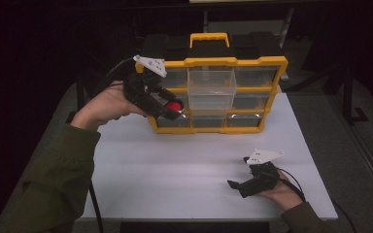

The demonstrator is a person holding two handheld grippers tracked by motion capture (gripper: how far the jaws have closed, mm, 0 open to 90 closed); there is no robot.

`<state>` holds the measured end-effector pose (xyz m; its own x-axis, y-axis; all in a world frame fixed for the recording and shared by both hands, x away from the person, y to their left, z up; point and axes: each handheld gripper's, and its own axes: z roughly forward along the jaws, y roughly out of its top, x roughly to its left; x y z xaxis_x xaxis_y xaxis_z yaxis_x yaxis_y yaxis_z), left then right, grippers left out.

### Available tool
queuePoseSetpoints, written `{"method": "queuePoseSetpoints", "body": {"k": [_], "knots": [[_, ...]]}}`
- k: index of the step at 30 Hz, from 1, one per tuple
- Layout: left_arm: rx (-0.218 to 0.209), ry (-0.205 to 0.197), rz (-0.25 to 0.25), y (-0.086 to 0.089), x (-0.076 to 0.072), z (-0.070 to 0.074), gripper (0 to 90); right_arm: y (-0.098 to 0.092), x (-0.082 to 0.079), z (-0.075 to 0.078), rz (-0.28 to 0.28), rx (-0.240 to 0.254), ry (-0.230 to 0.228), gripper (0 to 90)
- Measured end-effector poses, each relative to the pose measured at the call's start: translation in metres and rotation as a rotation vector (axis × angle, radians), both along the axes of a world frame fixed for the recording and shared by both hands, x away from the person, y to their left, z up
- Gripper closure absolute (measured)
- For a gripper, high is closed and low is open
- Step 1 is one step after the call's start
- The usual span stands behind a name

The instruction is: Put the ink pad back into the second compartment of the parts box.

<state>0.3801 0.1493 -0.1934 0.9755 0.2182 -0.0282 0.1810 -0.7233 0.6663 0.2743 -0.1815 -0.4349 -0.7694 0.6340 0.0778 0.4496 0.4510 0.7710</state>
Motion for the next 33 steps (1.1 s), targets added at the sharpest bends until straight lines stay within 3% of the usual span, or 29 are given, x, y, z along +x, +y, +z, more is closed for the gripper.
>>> {"method": "queuePoseSetpoints", "body": {"k": [17, 33], "knots": [[-0.004, -0.038, 0.009, -0.002, 0.003, 0.032, 29.4, -0.001, 0.000, 0.001, 0.001, 0.006, -0.001, 0.0], [-0.006, -0.058, 0.024, -0.017, 0.017, 0.060, 29.4, -0.001, 0.000, 0.001, 0.004, 0.006, -0.001, 0.0]]}}
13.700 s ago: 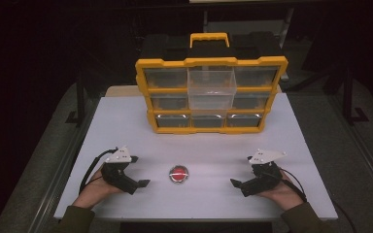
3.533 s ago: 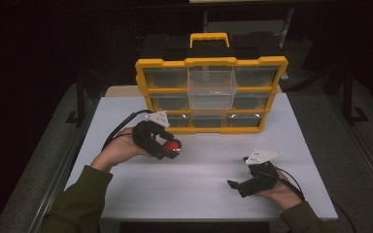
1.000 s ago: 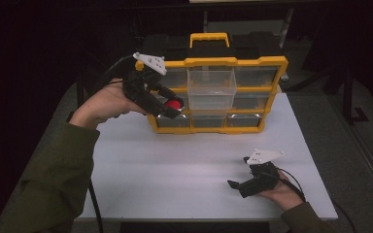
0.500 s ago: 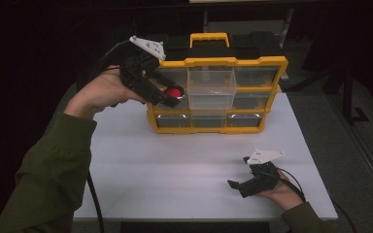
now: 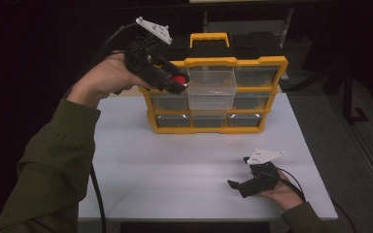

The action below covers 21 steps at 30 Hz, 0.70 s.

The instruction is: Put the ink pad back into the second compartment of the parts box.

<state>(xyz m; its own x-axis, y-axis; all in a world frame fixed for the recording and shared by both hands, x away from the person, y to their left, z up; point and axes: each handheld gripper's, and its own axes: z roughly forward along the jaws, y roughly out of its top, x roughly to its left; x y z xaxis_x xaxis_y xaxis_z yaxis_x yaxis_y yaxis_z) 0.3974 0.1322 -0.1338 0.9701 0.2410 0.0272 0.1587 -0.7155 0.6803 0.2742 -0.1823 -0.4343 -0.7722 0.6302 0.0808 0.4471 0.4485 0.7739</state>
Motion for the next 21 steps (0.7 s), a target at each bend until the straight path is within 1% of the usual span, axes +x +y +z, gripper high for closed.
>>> {"method": "queuePoseSetpoints", "body": {"k": [4, 8, 9, 10, 14, 15, 19, 21], "knots": [[-0.008, -0.002, -0.001, -0.006, 0.002, 0.005, 29.4, 0.000, 0.000, 0.000, 0.000, 0.000, 0.003, 0.0], [-0.005, -0.006, -0.002, -0.014, 0.006, 0.008, 29.4, 0.000, 0.000, 0.000, -0.001, 0.000, 0.003, 0.0], [-0.009, -0.006, -0.004, -0.018, 0.007, 0.009, 29.4, 0.000, 0.000, 0.000, 0.000, -0.001, 0.003, 0.0], [-0.009, -0.006, -0.004, -0.018, 0.007, 0.009, 29.4, 0.000, -0.001, 0.000, 0.000, 0.000, 0.004, 0.0], [-0.011, -0.010, -0.002, -0.027, 0.011, 0.011, 29.4, 0.000, -0.001, 0.000, 0.000, 0.000, 0.003, 0.0], [-0.008, -0.014, 0.001, -0.031, 0.014, 0.012, 29.4, 0.000, -0.001, 0.000, 0.001, 0.000, 0.003, 0.0], [-0.006, -0.014, 0.000, -0.038, 0.019, 0.012, 29.4, 0.000, -0.001, 0.000, 0.001, 0.000, 0.003, 0.0], [-0.009, -0.014, 0.009, -0.042, 0.023, 0.011, 29.4, 0.000, -0.001, 0.000, 0.001, 0.001, 0.002, 0.0]]}}
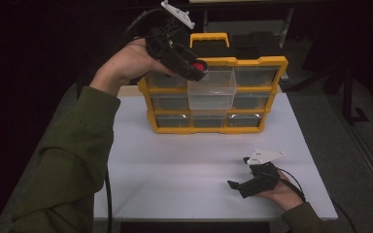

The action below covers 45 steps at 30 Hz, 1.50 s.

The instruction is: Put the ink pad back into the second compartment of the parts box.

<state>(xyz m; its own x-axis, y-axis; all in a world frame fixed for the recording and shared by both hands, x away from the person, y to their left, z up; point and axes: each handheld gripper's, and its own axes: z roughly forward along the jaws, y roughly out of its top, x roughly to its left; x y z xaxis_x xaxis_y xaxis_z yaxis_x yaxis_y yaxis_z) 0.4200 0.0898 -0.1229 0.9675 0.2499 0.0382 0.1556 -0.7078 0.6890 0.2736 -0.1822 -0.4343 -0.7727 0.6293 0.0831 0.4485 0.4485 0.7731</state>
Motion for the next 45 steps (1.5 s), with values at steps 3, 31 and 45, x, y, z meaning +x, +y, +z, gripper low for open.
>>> {"method": "queuePoseSetpoints", "body": {"k": [3, 31, 45], "knots": [[-0.002, -0.004, -0.004, -0.006, 0.005, -0.003, 29.4, 0.000, 0.000, 0.000, 0.001, 0.001, 0.001, 0.0], [-0.071, 0.015, 0.034, 0.020, 0.000, -0.027, 22.2, 0.000, 0.001, 0.000, 0.012, 0.004, -0.007, 0.0], [-0.072, -0.006, 0.069, 0.049, -0.019, -0.046, 19.2, -0.001, 0.001, -0.001, 0.013, -0.007, -0.004, 0.0]]}}
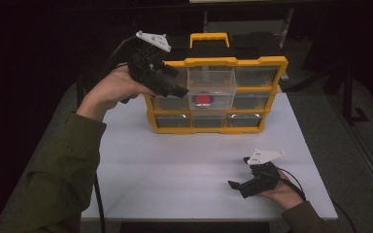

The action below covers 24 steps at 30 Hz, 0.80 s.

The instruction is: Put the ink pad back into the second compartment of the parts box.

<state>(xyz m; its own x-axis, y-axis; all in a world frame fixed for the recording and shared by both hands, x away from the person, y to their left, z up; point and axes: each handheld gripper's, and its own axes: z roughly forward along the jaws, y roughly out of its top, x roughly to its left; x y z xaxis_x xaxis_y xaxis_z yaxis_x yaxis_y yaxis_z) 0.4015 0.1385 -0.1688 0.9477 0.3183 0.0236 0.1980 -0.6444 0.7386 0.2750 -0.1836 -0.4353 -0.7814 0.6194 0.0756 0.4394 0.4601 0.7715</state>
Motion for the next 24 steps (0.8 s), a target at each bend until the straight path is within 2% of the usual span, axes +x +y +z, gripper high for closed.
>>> {"method": "queuePoseSetpoints", "body": {"k": [4, 11, 24], "knots": [[0.005, -0.001, 0.012, 0.006, -0.005, -0.010, 18.0, 0.000, -0.001, 0.000, 0.001, 0.003, 0.000, 0.0], [-0.021, -0.001, 0.039, 0.016, -0.012, -0.027, 15.4, 0.001, -0.001, 0.000, 0.000, -0.001, 0.001, 0.0], [-0.038, -0.006, 0.064, 0.034, -0.027, -0.069, 12.1, 0.001, -0.001, -0.001, 0.003, 0.000, 0.004, 0.0]]}}
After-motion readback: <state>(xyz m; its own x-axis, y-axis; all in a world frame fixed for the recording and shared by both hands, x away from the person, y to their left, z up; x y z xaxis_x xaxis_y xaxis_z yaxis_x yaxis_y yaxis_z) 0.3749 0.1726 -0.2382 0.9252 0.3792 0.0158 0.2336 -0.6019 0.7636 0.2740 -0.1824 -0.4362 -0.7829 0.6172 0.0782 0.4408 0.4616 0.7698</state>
